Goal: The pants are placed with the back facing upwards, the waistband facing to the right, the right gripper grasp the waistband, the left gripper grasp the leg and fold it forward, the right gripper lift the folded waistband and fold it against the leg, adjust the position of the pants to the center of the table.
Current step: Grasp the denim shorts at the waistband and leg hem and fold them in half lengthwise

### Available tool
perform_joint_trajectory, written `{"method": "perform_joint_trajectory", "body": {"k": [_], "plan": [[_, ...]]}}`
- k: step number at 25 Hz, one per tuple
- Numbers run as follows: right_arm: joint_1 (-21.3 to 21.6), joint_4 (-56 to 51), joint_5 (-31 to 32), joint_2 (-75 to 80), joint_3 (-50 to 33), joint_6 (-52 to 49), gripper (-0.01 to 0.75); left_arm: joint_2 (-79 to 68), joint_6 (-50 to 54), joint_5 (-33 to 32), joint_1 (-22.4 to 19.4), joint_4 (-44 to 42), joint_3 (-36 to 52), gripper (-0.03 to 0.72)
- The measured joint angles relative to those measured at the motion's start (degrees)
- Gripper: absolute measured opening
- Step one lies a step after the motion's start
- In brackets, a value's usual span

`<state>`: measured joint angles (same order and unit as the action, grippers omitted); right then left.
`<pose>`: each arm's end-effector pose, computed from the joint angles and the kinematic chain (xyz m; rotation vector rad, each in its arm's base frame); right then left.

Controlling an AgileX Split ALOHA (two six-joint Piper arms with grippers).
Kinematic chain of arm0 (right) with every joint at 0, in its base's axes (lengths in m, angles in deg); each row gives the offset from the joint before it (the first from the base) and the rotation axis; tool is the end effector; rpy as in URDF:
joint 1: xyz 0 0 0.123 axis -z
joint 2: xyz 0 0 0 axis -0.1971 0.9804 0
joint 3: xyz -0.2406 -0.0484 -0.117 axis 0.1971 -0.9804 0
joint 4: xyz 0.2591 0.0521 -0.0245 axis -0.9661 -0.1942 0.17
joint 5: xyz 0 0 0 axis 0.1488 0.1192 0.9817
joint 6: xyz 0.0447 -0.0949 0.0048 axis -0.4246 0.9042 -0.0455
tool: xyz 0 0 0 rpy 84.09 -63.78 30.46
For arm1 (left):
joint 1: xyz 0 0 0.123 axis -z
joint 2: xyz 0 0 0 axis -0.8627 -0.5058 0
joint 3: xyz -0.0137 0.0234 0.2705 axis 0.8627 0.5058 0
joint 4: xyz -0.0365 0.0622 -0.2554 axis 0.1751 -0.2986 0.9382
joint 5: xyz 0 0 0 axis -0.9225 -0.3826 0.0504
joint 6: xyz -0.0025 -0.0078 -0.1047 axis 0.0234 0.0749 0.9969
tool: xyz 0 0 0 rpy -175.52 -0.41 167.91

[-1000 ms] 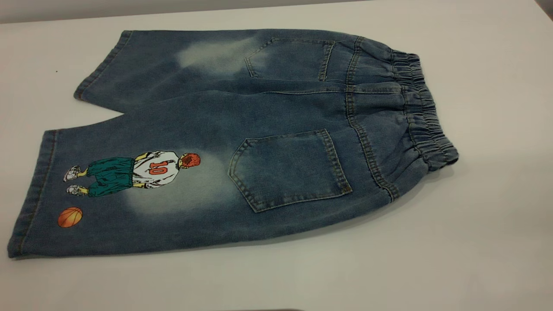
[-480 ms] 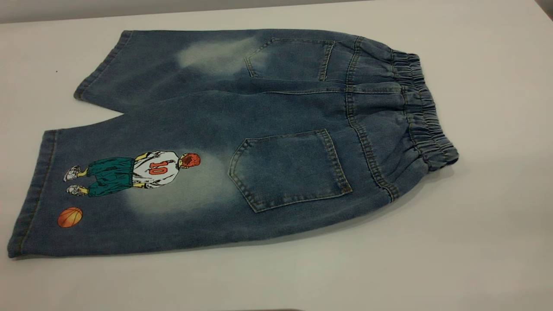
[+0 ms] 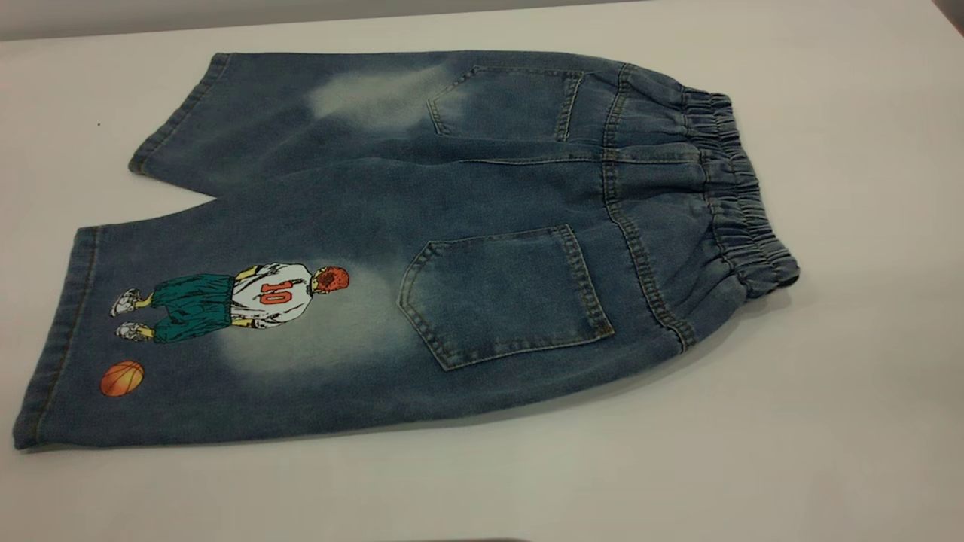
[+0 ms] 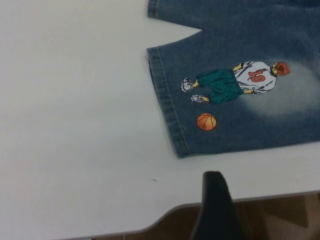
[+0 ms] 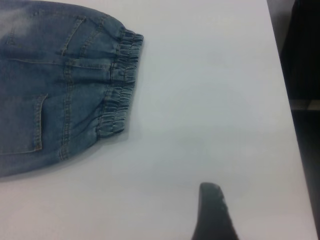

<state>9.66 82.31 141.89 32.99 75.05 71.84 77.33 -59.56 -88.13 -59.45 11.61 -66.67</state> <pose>0.0311 0.0054 0.2606 0.0158 2.1428 0.1022 0.0286 -0.0055 0.2663 0.0862 2.1066 -0.0258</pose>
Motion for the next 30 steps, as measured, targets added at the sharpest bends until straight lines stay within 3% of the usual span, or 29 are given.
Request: {"method": "perform_joint_trajectory", "body": {"k": [17, 24, 30], "plan": [[0.0, -0.1, -0.2, 0.9, 1.4, -0.3, 0.395, -1.6, 0.6, 1.4, 0.0, -2.2, -1.3, 0.444], [0.0, 0.8, -2.1, 12.0, 8.1, -0.5, 0.407, -18.9, 5.7, 9.0, 0.0, -5.4, -5.6, 0.444], [0.0, 0.8, -9.9, 25.0, 11.4, -0.5, 0.47, -37.5, 6.1, 16.9, 0.0, -4.5, -12.3, 0.444]]}}
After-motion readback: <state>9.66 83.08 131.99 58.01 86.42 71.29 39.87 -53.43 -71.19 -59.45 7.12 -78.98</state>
